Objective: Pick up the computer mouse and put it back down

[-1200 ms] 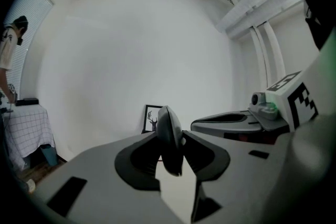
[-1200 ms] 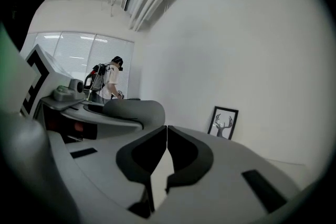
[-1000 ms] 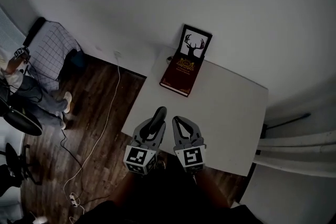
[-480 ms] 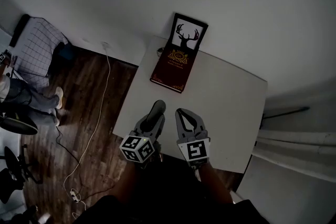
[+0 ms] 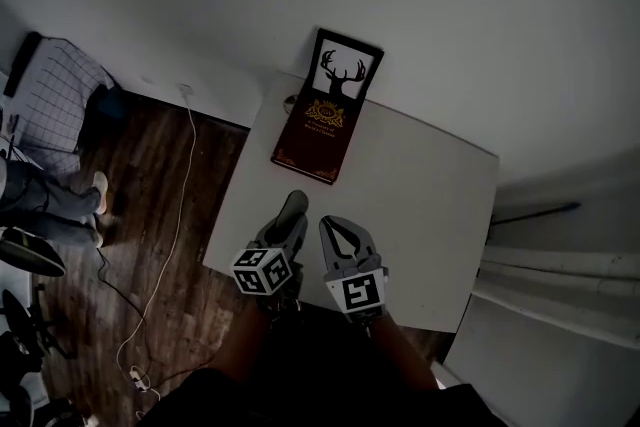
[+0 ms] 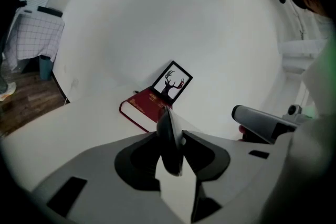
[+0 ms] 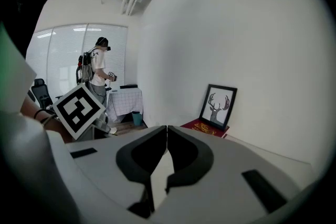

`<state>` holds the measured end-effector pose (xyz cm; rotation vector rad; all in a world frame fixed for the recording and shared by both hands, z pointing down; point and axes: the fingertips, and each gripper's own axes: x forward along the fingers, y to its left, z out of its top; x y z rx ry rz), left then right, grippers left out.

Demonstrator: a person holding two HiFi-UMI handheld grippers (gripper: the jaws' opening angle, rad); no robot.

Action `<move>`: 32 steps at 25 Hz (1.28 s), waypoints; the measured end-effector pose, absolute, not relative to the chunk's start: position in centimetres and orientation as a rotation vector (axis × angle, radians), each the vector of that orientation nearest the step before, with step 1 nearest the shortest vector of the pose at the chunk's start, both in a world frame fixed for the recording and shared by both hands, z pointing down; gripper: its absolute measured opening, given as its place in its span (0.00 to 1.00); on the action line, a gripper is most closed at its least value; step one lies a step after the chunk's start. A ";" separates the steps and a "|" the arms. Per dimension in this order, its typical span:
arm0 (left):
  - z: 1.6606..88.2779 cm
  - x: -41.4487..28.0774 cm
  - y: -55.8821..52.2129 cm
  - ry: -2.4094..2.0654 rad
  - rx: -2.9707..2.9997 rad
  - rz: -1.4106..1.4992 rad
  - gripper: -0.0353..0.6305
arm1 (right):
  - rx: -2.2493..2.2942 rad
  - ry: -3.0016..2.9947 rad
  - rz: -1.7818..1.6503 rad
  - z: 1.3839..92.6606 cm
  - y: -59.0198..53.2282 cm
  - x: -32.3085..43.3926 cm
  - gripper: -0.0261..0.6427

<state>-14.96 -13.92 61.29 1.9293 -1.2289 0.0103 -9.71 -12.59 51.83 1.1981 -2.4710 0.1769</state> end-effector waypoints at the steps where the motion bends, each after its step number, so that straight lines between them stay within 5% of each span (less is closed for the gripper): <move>1: 61.7 -14.8 -14.2 -1.225 1.922 0.018 0.24 | 1.198 -2.468 0.191 52.1 -12.8 -9.6 0.07; 32: 70.0 -13.3 -17.7 -1.159 1.734 0.206 0.24 | 1.173 -2.430 0.349 57.0 -17.0 -7.1 0.07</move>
